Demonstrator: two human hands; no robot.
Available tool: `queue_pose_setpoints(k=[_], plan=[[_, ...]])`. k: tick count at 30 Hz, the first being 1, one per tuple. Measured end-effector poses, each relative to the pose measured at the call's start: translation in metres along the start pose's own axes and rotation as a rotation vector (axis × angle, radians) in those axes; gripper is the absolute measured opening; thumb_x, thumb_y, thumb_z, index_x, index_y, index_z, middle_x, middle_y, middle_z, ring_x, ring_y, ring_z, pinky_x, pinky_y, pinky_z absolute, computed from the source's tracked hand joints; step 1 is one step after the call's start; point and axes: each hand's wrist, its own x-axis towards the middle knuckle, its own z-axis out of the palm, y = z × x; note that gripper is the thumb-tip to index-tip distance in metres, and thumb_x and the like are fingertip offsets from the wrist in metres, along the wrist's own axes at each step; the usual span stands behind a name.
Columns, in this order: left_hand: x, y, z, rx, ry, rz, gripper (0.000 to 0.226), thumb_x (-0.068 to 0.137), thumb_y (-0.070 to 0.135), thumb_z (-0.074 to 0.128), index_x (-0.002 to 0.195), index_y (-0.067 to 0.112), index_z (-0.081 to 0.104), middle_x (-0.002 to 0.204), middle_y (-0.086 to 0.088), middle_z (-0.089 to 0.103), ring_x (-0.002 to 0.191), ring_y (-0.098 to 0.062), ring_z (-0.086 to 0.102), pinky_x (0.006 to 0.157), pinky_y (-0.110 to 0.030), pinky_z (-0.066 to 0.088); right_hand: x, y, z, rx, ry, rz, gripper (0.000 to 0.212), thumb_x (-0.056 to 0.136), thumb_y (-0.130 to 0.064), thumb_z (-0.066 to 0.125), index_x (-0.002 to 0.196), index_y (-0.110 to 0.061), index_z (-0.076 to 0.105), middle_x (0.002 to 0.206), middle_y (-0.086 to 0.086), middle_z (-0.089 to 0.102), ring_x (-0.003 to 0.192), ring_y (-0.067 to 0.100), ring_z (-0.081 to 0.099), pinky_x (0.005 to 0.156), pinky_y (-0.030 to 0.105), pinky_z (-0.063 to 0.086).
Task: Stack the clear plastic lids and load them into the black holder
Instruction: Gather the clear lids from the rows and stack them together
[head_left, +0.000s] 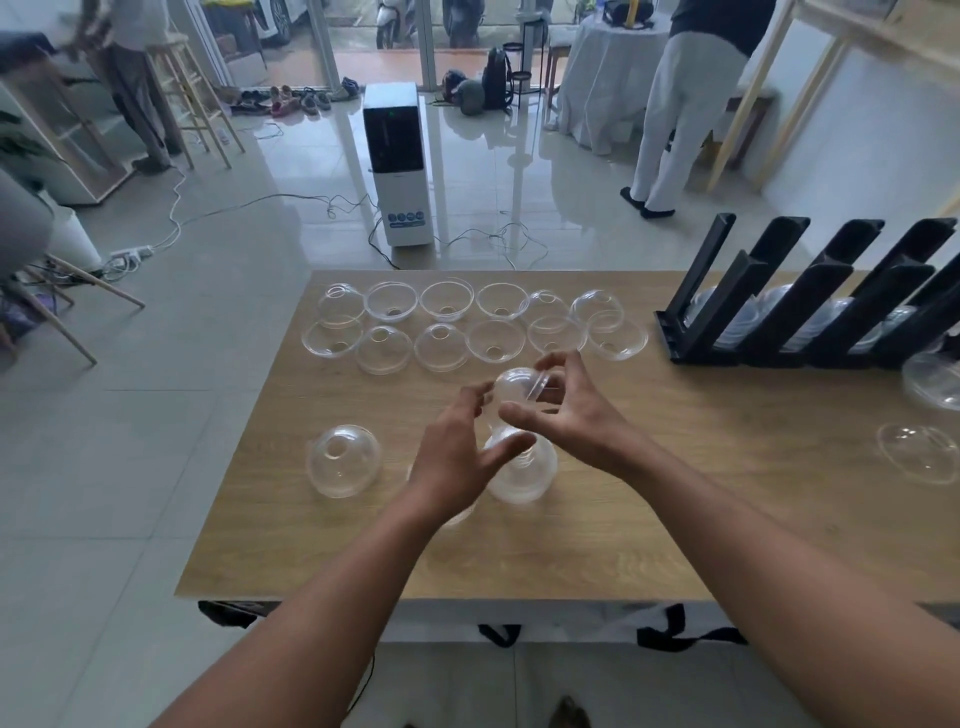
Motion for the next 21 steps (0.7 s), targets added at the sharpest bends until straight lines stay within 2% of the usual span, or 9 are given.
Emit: queue_pose_setpoints(k=[2, 4, 6, 9, 11, 13, 15, 17, 21], plan=[[0.002, -0.003, -0.010, -0.022, -0.061, 0.027, 0.085, 0.074, 0.050, 0.085, 0.145, 0.033, 0.043, 0.140, 0.006, 0.060, 0.123, -0.007, 0.059, 0.099, -0.030, 0.050, -0.007, 0.008, 0.004, 0.011, 0.030, -0.016, 0.081, 0.062, -0.065, 0.087, 0.120, -0.034, 0.041, 0.126, -0.001, 0.063, 0.115, 0.011, 0.065, 0.101, 0.045, 0.055], [0.002, -0.009, -0.026, -0.049, -0.122, 0.037, 0.091, 0.065, 0.050, 0.091, 0.143, 0.039, 0.044, 0.134, 0.019, 0.058, 0.115, 0.004, 0.061, 0.091, -0.018, 0.053, -0.012, 0.013, 0.011, -0.033, 0.039, -0.045, 0.083, 0.061, -0.069, 0.087, 0.123, -0.039, 0.041, 0.129, -0.010, 0.060, 0.121, 0.009, 0.059, 0.107, 0.045, 0.048], [0.002, -0.018, -0.043, -0.029, -0.139, 0.047, 0.098, 0.057, 0.047, 0.096, 0.141, 0.039, 0.047, 0.128, 0.028, 0.057, 0.113, 0.011, 0.059, 0.087, -0.007, 0.049, -0.013, 0.016, 0.022, -0.169, 0.050, -0.101, 0.088, 0.059, -0.075, 0.083, 0.131, -0.046, 0.043, 0.133, -0.020, 0.056, 0.129, 0.006, 0.050, 0.113, 0.044, 0.035], [-0.003, -0.032, -0.063, 0.076, -0.113, 0.080, 0.096, 0.054, 0.040, 0.099, 0.138, 0.035, 0.052, 0.124, 0.031, 0.056, 0.111, 0.016, 0.056, 0.085, -0.002, 0.043, -0.006, 0.018, 0.042, -0.415, 0.052, -0.185, 0.102, 0.058, -0.087, 0.073, 0.146, -0.046, 0.042, 0.143, -0.017, 0.052, 0.137, 0.003, 0.037, 0.109, 0.039, 0.022], [-0.009, -0.043, -0.069, 0.169, -0.092, 0.130, 0.095, 0.056, 0.033, 0.099, 0.140, 0.029, 0.053, 0.124, 0.027, 0.054, 0.109, 0.009, 0.058, 0.087, -0.005, 0.043, 0.000, 0.021, 0.054, -0.557, 0.045, -0.231, 0.106, 0.058, -0.090, 0.067, 0.149, -0.043, 0.041, 0.144, -0.015, 0.053, 0.137, 0.003, 0.034, 0.098, 0.037, 0.022], [-0.018, -0.054, -0.068, 0.282, -0.085, 0.172, 0.096, 0.057, 0.026, 0.098, 0.142, 0.023, 0.053, 0.128, 0.014, 0.054, 0.111, -0.003, 0.057, 0.093, -0.016, 0.047, 0.004, 0.026, 0.065, -0.701, 0.024, -0.256, 0.108, 0.059, -0.093, 0.061, 0.150, -0.038, 0.041, 0.145, -0.016, 0.052, 0.138, 0.008, 0.032, 0.092, 0.039, 0.020], [-0.027, -0.064, -0.062, 0.371, -0.083, 0.178, 0.097, 0.057, 0.020, 0.098, 0.143, 0.019, 0.053, 0.137, 0.002, 0.055, 0.121, -0.017, 0.056, 0.096, -0.030, 0.050, 0.006, 0.032, 0.075, -0.841, -0.017, -0.261, 0.108, 0.061, -0.092, 0.058, 0.150, -0.036, 0.039, 0.150, -0.015, 0.047, 0.142, 0.013, 0.029, 0.098, 0.044, 0.018], [-0.036, -0.074, -0.052, 0.386, -0.087, 0.154, 0.098, 0.057, 0.018, 0.098, 0.144, 0.017, 0.053, 0.143, -0.001, 0.053, 0.127, -0.022, 0.054, 0.095, -0.039, 0.053, 0.005, 0.037, 0.084, -0.950, -0.056, -0.249, 0.107, 0.061, -0.090, 0.058, 0.149, -0.033, 0.041, 0.154, -0.012, 0.041, 0.144, 0.017, 0.026, 0.104, 0.051, 0.015], [-0.049, -0.094, -0.035, 0.342, -0.119, 0.101, 0.095, 0.065, 0.018, 0.095, 0.149, 0.020, 0.049, 0.152, 0.000, 0.045, 0.136, -0.019, 0.047, 0.102, -0.032, 0.047, 0.004, 0.043, 0.093, -1.070, -0.113, -0.198, 0.101, 0.060, -0.085, 0.065, 0.144, -0.032, 0.045, 0.157, -0.007, 0.037, 0.146, 0.022, 0.025, 0.105, 0.055, 0.014]])
